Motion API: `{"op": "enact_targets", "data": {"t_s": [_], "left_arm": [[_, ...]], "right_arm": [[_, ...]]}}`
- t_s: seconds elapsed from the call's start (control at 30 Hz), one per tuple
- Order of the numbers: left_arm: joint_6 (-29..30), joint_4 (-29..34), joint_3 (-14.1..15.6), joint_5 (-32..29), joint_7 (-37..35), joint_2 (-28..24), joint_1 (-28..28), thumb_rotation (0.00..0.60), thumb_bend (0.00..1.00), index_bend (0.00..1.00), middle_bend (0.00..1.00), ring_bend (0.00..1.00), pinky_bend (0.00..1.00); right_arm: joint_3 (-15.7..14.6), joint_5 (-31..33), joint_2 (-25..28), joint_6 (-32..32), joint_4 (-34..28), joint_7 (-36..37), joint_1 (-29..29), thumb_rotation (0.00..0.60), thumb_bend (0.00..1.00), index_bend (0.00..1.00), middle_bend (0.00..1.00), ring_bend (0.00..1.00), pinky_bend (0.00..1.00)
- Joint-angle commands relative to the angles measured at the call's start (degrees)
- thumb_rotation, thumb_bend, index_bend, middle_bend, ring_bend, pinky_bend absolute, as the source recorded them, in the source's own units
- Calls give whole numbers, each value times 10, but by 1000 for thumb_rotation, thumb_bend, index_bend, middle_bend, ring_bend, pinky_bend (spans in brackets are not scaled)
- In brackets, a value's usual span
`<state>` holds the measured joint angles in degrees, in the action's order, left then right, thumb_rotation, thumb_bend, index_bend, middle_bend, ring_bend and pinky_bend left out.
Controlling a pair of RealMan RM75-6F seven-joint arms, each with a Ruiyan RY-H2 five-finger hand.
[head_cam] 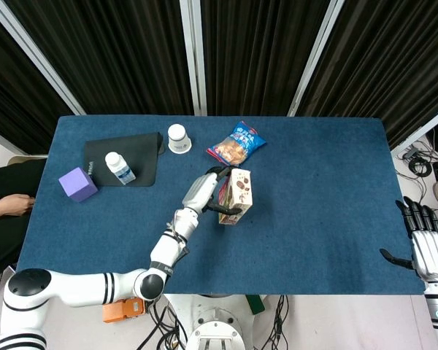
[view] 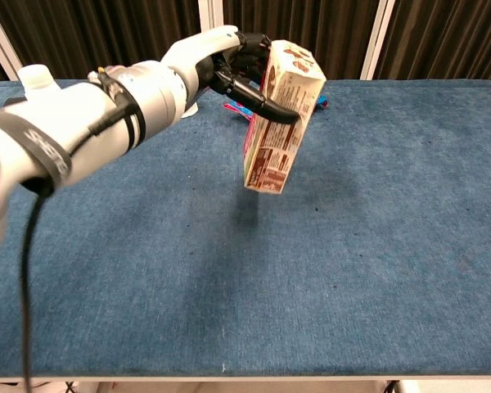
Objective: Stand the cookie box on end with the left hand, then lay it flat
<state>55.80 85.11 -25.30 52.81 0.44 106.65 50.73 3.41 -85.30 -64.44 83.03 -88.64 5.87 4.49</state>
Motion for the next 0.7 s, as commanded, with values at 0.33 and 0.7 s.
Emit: {"op": "enact_targets", "data": {"t_s": [0.33, 0.7], "left_arm": [[-7, -193, 40, 148, -158, 71, -12, 600, 26, 326, 344, 194, 66], [-27, -183, 64, 153, -135, 30, -25, 600, 0, 126, 191, 84, 30]], "right_arm": [[2, 7, 3, -4, -14, -15, 1, 600, 233, 0, 0, 0, 0], [3, 5, 3, -3, -16, -15, 2, 600, 233, 0, 0, 0, 0]]}}
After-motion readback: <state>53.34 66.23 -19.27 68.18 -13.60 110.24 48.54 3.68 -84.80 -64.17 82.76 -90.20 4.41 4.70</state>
